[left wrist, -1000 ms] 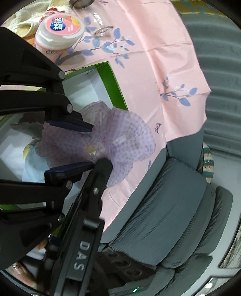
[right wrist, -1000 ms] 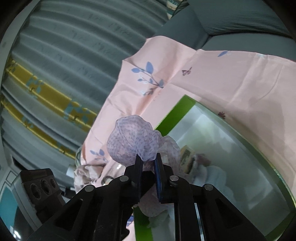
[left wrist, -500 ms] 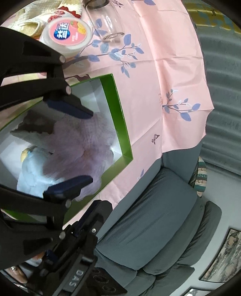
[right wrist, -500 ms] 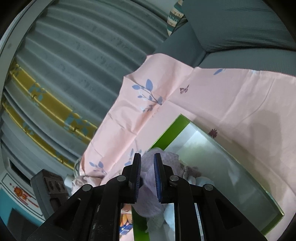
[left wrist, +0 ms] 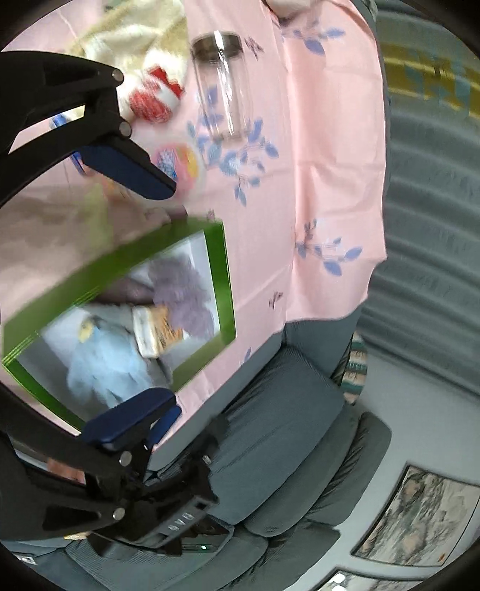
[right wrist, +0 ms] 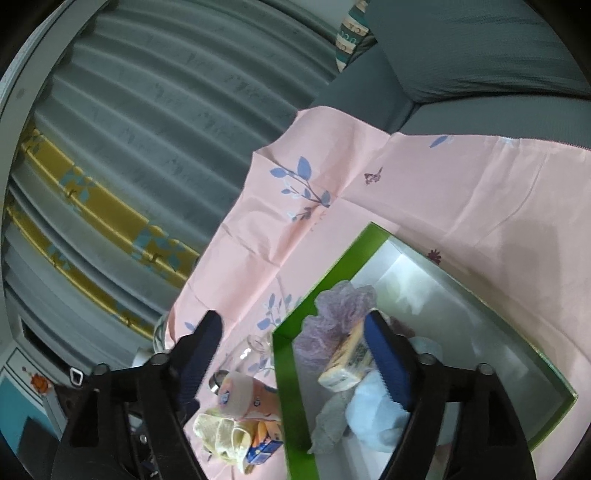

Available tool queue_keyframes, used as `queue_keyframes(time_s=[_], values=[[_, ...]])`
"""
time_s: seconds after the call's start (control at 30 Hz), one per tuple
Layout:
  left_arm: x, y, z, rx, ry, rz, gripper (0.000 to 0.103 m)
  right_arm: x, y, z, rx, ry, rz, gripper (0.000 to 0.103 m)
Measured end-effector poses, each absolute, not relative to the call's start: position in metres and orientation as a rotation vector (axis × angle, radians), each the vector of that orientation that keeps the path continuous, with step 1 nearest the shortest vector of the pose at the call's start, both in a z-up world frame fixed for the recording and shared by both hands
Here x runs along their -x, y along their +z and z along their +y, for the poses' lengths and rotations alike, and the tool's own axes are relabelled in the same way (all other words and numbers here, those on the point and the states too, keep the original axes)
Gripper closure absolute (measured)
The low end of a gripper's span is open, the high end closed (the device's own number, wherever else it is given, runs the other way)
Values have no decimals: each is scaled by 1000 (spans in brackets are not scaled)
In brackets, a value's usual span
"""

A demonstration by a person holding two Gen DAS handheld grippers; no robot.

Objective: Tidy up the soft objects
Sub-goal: 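Move the right gripper back to the red-and-white knitted item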

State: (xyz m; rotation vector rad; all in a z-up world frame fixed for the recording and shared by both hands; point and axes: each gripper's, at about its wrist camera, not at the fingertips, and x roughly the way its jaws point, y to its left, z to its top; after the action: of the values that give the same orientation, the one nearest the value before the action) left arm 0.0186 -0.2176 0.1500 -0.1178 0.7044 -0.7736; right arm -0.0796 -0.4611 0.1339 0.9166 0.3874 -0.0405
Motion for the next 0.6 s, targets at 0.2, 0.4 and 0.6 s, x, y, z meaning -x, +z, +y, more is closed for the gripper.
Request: queue_keyframes(time_s=[0.2, 0.4, 0.6], values=[[-13, 140, -146, 152, -617, 750, 1, 77, 147, -440, -851, -35, 408, 8], [-4, 120, -69, 163, -516, 776, 1, 70, 161, -404, -717, -16, 448, 4], [-4, 84, 9, 296, -350, 804, 1, 51, 165, -353, -580, 36, 529, 4]])
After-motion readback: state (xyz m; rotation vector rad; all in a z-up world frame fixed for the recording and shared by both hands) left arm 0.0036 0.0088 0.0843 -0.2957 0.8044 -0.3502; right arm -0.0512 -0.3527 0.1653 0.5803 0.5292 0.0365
